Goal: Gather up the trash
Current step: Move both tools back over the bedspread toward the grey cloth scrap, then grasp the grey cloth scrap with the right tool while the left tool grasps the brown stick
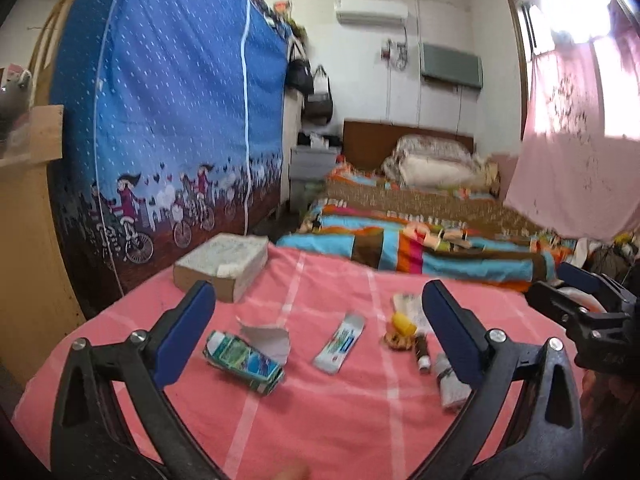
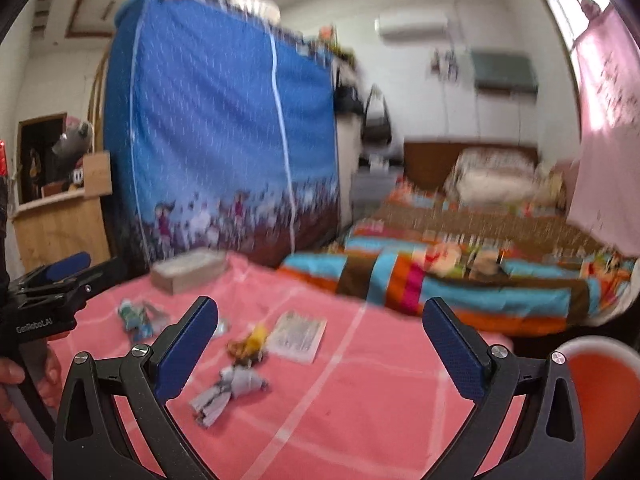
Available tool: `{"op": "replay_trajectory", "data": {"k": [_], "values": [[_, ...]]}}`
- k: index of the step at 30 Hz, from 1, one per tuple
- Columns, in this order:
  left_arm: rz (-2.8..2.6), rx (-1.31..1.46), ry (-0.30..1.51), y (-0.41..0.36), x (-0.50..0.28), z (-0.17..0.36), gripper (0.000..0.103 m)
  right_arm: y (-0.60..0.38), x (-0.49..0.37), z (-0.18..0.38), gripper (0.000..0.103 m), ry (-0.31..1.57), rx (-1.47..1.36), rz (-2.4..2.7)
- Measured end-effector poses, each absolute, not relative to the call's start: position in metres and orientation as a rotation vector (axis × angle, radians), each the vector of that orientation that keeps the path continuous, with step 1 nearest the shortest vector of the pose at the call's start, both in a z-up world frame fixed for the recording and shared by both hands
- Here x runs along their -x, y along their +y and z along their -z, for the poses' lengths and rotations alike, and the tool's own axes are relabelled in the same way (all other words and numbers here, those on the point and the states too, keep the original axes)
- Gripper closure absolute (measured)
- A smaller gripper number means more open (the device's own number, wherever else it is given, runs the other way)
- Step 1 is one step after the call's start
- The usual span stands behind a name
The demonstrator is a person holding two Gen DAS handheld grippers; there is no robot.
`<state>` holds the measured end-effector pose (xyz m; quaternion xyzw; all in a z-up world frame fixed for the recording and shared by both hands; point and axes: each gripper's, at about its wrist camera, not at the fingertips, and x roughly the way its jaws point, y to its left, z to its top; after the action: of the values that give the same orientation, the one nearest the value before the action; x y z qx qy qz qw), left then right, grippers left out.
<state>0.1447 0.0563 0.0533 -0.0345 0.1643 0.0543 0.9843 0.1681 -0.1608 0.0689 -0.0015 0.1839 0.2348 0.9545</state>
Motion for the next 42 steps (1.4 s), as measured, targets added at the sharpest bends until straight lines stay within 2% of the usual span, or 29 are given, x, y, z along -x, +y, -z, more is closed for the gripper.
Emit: {"op": "replay_trajectory", "data": {"k": [2, 9, 12, 14, 17, 21, 27, 32, 42], "values": [[-0.102, 0.068, 0.373, 0.055, -0.151, -0.049, 0.000, -0.158, -0.174, -0.059, 0.020, 0.439, 0.008, -0.489], [-0.038, 0.073, 0.555, 0.052, -0.178, -0.032, 0.000, -0.140, -0.184, -0.036, 0.032, 0.604, 0.030, -0.570], [-0.012, 0.065, 0.614, 0.048, -0.185, -0.026, 0.005, -0.136, -0.185, -0.034, 0.036, 0.636, 0.026, -0.602], [-0.002, 0.066, 0.654, 0.047, -0.190, -0.021, 0.013, -0.132, -0.188, -0.031, 0.046, 0.664, 0.009, -0.628], [0.023, 0.084, 0.699, 0.047, -0.195, -0.016, 0.022, -0.126, -0.195, -0.023, 0.051, 0.729, -0.022, -0.675], [0.050, 0.096, 0.728, 0.047, -0.198, -0.012, 0.026, -0.123, -0.201, -0.017, 0.057, 0.784, -0.065, -0.712], [0.078, 0.100, 0.752, 0.043, -0.202, -0.010, 0.028, -0.116, -0.201, -0.013, 0.081, 0.815, -0.085, -0.765], [0.086, 0.111, 0.761, 0.042, -0.202, -0.010, 0.028, -0.110, -0.192, -0.019, 0.085, 0.779, -0.019, -0.750], [0.176, 0.165, 0.811, 0.026, -0.213, -0.005, 0.028, -0.134, -0.185, -0.034, 0.085, 0.676, 0.178, -0.536]]}}
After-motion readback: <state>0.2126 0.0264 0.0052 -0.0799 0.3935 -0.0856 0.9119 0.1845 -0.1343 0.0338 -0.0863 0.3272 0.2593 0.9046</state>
